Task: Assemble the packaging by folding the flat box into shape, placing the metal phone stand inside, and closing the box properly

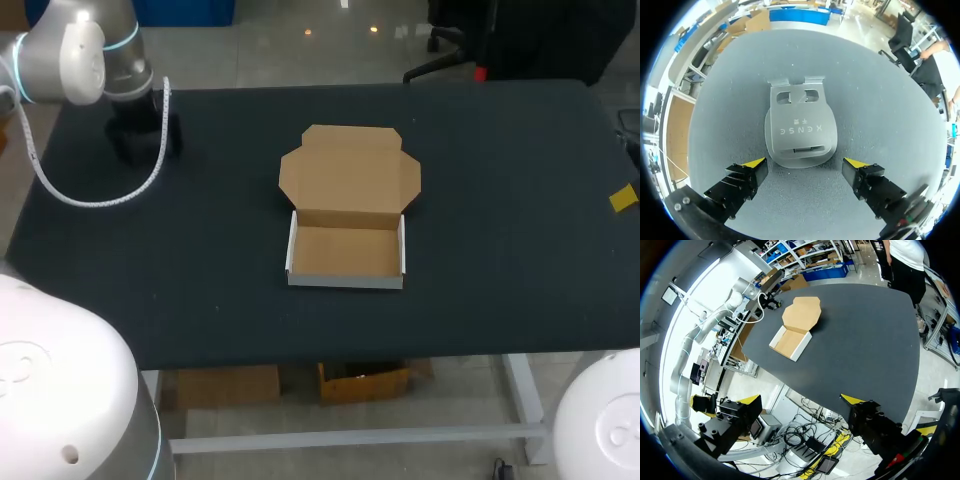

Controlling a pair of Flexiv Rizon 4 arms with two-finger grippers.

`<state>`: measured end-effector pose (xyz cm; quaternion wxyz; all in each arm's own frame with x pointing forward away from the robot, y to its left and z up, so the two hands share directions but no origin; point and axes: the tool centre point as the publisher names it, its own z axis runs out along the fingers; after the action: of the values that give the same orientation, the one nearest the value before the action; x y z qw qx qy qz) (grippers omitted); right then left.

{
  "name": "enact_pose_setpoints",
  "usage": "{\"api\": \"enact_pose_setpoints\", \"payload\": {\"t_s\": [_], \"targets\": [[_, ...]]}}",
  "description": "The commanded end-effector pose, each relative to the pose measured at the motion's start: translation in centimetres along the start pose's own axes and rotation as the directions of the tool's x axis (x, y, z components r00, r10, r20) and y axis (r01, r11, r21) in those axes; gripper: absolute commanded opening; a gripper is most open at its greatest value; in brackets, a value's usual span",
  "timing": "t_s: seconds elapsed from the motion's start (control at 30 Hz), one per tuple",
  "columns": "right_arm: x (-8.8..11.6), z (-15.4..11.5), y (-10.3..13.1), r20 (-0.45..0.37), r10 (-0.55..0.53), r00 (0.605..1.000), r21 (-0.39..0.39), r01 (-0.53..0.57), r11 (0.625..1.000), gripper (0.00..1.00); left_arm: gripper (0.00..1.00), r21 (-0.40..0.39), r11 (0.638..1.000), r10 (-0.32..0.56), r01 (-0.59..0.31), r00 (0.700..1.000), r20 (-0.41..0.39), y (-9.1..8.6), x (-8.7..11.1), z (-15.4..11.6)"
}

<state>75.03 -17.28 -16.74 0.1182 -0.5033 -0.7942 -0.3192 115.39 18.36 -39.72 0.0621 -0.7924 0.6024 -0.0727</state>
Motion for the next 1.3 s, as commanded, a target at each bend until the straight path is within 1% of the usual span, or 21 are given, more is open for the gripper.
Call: {"api": "enact_pose_setpoints", "payload": {"t_s": [0.03,0.6,1.3], "targets": [[0.1,-0.1,-0.1,0.000,0.000,1.000,0.000,0.000,1.000,1.00,1.00,-0.006,1.000,0.001,-0.001,1.000,0.004,-0.4,0.1,0.1],[0.1,-0.1,-0.1,0.000,0.000,1.000,0.000,0.000,1.000,1.00,1.00,-0.001,1.000,0.001,-0.001,1.000,0.009,-1.8,-0.2,0.4],[0.1,-0.1,-0.1,0.000,0.000,1.000,0.000,0.000,1.000,1.00,1.00,0.003,1.000,0.008,-0.008,1.000,0.007,-3.0,0.2,0.6]]}}
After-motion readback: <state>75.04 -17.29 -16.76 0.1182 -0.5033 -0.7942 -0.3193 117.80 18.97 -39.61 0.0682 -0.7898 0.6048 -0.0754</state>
